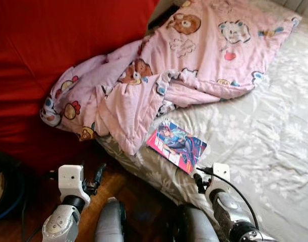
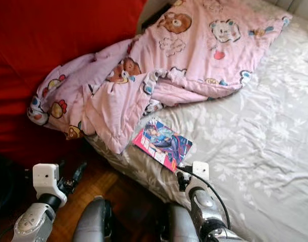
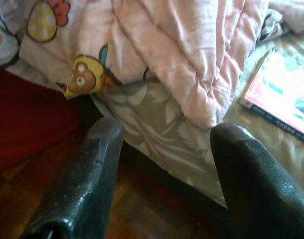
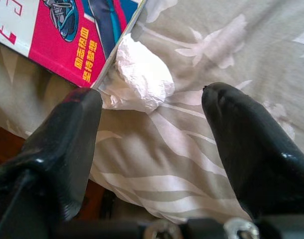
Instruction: Clean up the room
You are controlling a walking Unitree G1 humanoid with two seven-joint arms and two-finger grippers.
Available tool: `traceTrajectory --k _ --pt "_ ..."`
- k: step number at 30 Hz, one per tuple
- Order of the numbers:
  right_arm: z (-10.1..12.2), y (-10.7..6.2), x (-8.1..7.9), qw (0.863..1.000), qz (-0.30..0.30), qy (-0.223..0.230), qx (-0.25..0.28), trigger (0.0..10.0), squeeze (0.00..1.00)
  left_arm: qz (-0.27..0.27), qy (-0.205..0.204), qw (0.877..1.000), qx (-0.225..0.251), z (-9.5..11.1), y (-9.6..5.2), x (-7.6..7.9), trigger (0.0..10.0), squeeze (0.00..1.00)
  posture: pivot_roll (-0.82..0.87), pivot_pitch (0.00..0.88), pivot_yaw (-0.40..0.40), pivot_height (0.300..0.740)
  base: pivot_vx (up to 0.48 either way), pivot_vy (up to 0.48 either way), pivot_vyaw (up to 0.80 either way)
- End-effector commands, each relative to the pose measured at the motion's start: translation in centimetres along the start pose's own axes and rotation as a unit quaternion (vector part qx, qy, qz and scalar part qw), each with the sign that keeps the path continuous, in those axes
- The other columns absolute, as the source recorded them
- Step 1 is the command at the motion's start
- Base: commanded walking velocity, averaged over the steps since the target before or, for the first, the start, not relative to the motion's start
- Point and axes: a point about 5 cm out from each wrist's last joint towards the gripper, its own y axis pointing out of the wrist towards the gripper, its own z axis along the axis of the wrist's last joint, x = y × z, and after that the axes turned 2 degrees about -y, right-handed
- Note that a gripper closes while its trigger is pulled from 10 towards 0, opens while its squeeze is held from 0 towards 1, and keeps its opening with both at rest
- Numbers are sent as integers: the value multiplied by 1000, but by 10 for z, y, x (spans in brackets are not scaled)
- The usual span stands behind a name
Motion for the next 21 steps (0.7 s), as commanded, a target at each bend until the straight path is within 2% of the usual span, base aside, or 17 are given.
traceTrajectory --k 1,10,11,15,16,17,18,21 --pt "-12 -3 3 1000 -9 2 -23 10000 0 5 -4 1000 -13 -4 -7 -1 10000 0 176 443 -86 660 0 0 0" --pt "-7 0 -2 999 -16 19 -21 10000 0 7 0 1000 -23 3 -20 0 10000 0 225 464 -72 660 0 0 0" --pt "-7 0 -3 999 -18 19 -23 0 0 8 2 1000 -25 3 -24 -1 10000 0 231 466 -69 660 0 0 0" --pt "-5 0 -4 999 -19 17 -24 0 0 10 6 999 -31 3 -29 -2 10000 0 240 471 -65 660 0 0 0" --pt "-4 1 -4 999 -21 16 -24 7020 0 11 7 999 -32 4 -31 -2 10000 0 241 473 -65 660 0 0 0" --pt "-4 1 -4 999 -22 15 -24 7020 0 11 7 999 -33 4 -32 -3 10000 0 243 474 -64 660 0 0 0" --pt "-3 1 -4 999 -23 15 -26 10000 0 11 7 999 -35 4 -33 -3 10000 0 244 475 -62 660 0 0 0" --pt "-2 1 -3 999 -26 16 -26 10000 0 11 8 999 -36 4 -34 -2 10000 0 248 477 -58 660 0 0 0"
